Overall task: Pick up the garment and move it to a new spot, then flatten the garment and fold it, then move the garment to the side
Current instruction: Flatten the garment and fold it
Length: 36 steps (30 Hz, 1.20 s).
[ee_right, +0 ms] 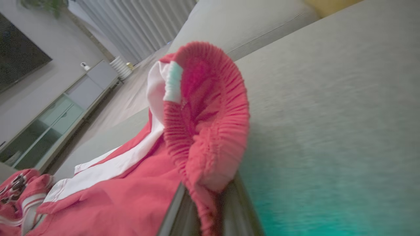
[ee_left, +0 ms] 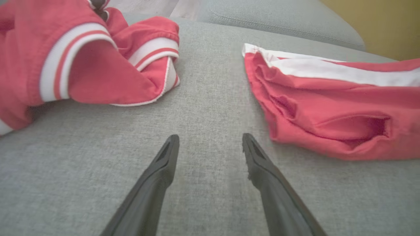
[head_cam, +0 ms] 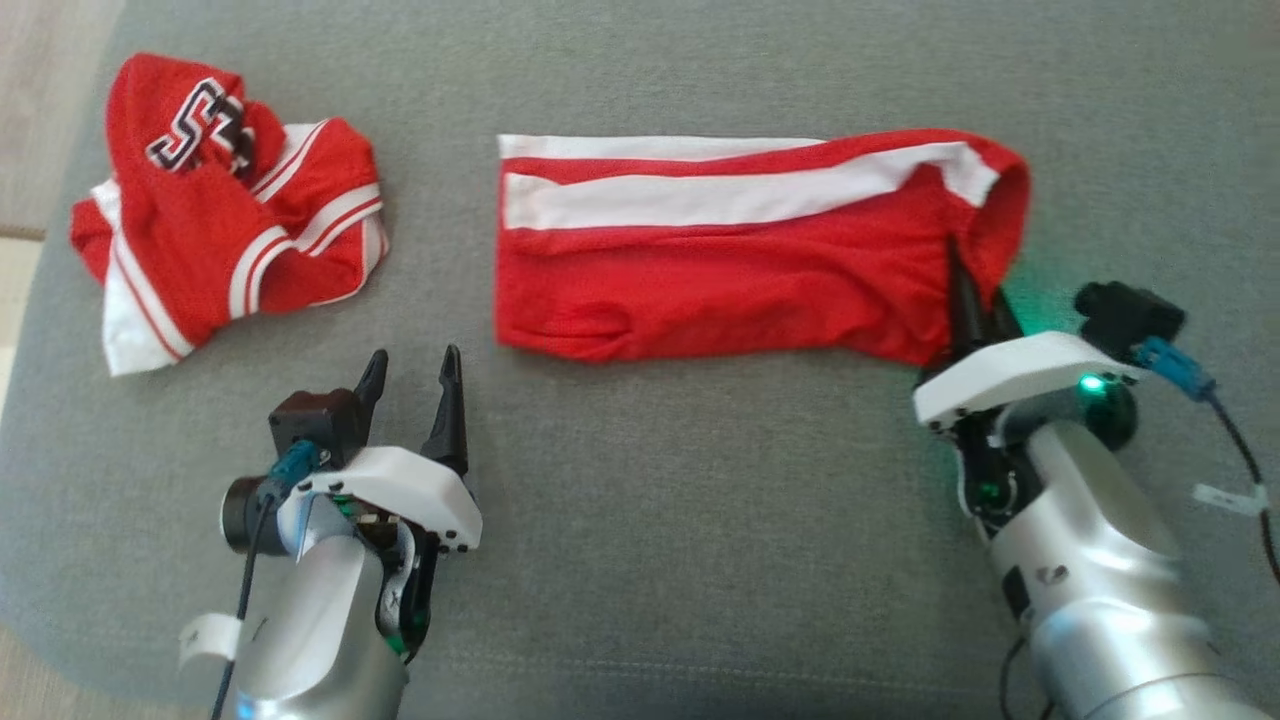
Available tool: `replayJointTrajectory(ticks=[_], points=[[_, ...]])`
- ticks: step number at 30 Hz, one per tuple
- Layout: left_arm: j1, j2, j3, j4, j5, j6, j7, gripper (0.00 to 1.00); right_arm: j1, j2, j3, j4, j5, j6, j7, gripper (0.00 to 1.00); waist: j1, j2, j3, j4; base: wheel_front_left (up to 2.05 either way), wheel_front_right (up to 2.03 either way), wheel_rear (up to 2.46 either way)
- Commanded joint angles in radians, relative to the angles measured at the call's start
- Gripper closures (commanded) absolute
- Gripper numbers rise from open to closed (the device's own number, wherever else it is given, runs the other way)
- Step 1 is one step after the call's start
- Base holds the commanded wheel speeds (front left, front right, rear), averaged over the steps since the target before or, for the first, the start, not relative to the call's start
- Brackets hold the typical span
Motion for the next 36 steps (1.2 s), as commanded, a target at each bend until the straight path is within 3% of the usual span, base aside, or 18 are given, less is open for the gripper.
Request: replayJointTrajectory(ticks=[1,6,12,19,28,29,30,31,36], points=[[0.003,0.018,0.029,-0.027,0.008,0.005,-0.005,0.00,0.021,-0.004,-0.018,-0.022,-0.017,-0.001,-0.002,1.00,0.0000,0.0000,-0.010,-0.020,0.00,0.00,0.00],[0.012,0.018,0.015,-0.022,0.002,0.004,-0.005,0.00,0.024,-0.028,-0.037,-0.036,-0.049,-0.001,-0.002,1.00,0.0000,0.0000,-0.026,-0.046,0.00,0.00,0.00],[0.015,0.018,-0.018,-0.016,-0.016,0.005,-0.005,0.00,0.004,-0.012,0.071,-0.111,0.004,-0.001,0.026,1.00,0.0000,0.0000,-0.036,-0.034,0.00,0.00,0.00],[0.021,0.018,-0.064,-0.017,-0.050,0.014,-0.005,0.00,-0.013,0.000,0.222,-0.217,0.081,-0.001,0.084,1.00,0.0000,0.0000,-0.042,0.055,0.00,0.00,0.00],[0.035,0.018,-0.129,-0.017,-0.084,0.025,-0.005,0.00,-0.060,0.002,0.335,-0.172,0.112,-0.001,0.095,1.00,0.0000,0.0000,-0.051,0.190,0.00,0.00,0.00],[0.037,0.018,-0.136,-0.017,-0.087,0.027,-0.005,0.00,-0.066,0.002,0.347,-0.160,0.123,-0.001,0.090,0.77,0.0000,0.0000,-0.052,0.202,0.00,0.00,0.00],[0.039,0.018,-0.142,-0.016,-0.089,0.029,-0.005,0.00,-0.072,0.002,0.359,-0.151,0.139,-0.001,0.083,0.29,0.0000,0.0000,-0.052,0.213,0.00,0.00,0.00],[0.041,0.018,-0.145,-0.017,-0.092,0.031,-0.005,0.00,-0.077,0.002,0.372,-0.143,0.155,-0.001,0.077,0.00,0.0000,0.0000,-0.052,0.221,0.00,0.00,0.00],[0.046,0.018,-0.149,-0.024,-0.095,0.044,-0.005,0.00,-0.105,0.002,0.404,-0.091,0.189,-0.001,0.024,0.00,0.0000,0.0000,-0.055,0.226,0.00,0.00,0.00]])
